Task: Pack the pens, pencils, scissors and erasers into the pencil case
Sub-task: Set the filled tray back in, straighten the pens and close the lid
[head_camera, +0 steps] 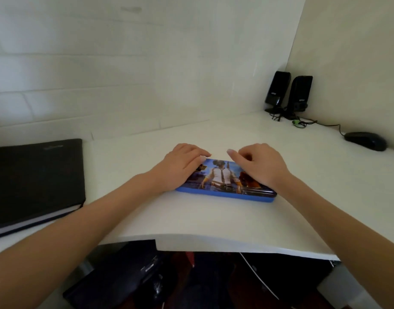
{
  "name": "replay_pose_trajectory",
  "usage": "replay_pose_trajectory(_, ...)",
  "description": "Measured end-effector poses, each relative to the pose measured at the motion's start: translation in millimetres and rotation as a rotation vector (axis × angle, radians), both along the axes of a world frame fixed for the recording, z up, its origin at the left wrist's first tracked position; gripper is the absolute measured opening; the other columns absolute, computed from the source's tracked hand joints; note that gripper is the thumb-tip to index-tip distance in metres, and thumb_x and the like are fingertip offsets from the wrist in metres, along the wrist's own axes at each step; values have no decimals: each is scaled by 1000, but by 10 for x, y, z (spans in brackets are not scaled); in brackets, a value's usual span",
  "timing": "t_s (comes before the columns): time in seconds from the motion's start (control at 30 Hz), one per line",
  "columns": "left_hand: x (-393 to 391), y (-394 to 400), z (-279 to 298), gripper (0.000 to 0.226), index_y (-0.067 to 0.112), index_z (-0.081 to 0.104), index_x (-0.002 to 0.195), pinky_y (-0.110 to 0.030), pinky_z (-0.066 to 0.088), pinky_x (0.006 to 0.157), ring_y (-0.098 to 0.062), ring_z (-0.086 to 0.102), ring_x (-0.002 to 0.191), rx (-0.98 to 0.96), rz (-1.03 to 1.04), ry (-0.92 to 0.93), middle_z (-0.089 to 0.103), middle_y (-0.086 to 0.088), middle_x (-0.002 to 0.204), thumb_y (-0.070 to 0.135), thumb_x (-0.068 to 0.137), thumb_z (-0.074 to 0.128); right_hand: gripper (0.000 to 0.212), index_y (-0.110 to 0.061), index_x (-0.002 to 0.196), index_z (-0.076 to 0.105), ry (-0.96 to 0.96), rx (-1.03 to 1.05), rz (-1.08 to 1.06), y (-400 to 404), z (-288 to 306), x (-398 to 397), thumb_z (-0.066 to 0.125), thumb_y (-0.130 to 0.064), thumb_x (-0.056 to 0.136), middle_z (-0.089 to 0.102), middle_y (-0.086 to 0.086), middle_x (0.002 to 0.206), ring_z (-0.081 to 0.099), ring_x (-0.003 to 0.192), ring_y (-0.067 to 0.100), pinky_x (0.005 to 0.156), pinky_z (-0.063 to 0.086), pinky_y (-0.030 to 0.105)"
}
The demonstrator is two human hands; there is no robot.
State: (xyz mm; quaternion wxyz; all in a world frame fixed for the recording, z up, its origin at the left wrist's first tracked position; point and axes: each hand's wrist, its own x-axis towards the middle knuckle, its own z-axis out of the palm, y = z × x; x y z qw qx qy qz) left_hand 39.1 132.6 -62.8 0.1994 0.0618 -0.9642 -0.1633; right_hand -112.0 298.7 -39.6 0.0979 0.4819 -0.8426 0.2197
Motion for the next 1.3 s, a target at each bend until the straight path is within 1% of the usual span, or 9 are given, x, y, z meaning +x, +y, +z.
replay_pose_trajectory(0.13,218,310,-28,55,30,38,140,-31,18,116,-12,32,138,-188,7,-23,42,5,147,54,92,28,34,-19,76,50,151,-95,-78,227,-110,191,38,-46,93,50,-3,71,50,75,23,61,34,31)
replay_pose_trajectory(0.2,298,372,-70,63,30,32,144,-28,8,116,-11,26,142,-327,-4,-57,34,6,152,58,88,24,43,-25,99,55,265,-12,-69,409,-257,394,26,-55,89,57,0,99,51,99,25,78,38,36)
replay_pose_trajectory(0.27,352,388,-53,60,29,24,147,-23,4,114,-11,18,145,-343,13,-104,25,4,156,53,92,29,71,-31,137,41,216,183,-29,557,-368,521,9,-62,82,43,4,141,35,132,25,106,29,41)
replay_pose_trajectory(0.33,370,404,-46,55,28,17,148,-24,4,115,-12,12,147,-357,50,-148,17,3,158,43,98,33,73,-38,149,15,95,271,11,592,-357,536,2,-62,82,18,4,159,12,147,22,118,7,42)
replay_pose_trajectory(0.43,389,466,-53,56,26,13,149,-29,8,117,-17,11,147,-413,167,-180,16,-1,159,42,99,29,49,-45,147,10,51,301,36,419,-299,499,18,-44,99,10,1,161,4,148,20,118,-1,44)
replay_pose_trajectory(0.57,465,370,-4,63,18,13,149,-38,16,115,-28,21,143,-451,413,-292,24,-14,155,48,96,29,47,-44,147,17,78,297,116,-120,-252,573,26,-35,101,16,2,160,8,148,20,118,-3,47)
replay_pose_trajectory(0.77,655,-326,155,37,11,37,131,-38,47,81,-29,57,107,-557,708,-477,57,-14,119,22,96,42,50,-33,146,28,137,215,242,-1238,-287,847,37,-19,99,31,10,153,22,143,29,117,9,46)
replay_pose_trajectory(1.0,819,-863,278,27,8,56,117,-34,45,83,-29,60,107,-469,805,-470,63,-13,116,18,95,46,55,-28,146,30,80,106,282,-2011,-344,1107,32,-5,96,27,15,154,16,145,31,118,6,41)
replay_pose_trajectory(1.3,701,-1315,176,25,6,52,118,-37,46,79,-30,61,102,-363,873,-391,62,-15,114,13,95,46,59,-26,148,27,54,92,279,-2451,-308,1040,34,-2,95,26,15,155,13,146,30,118,4,39)
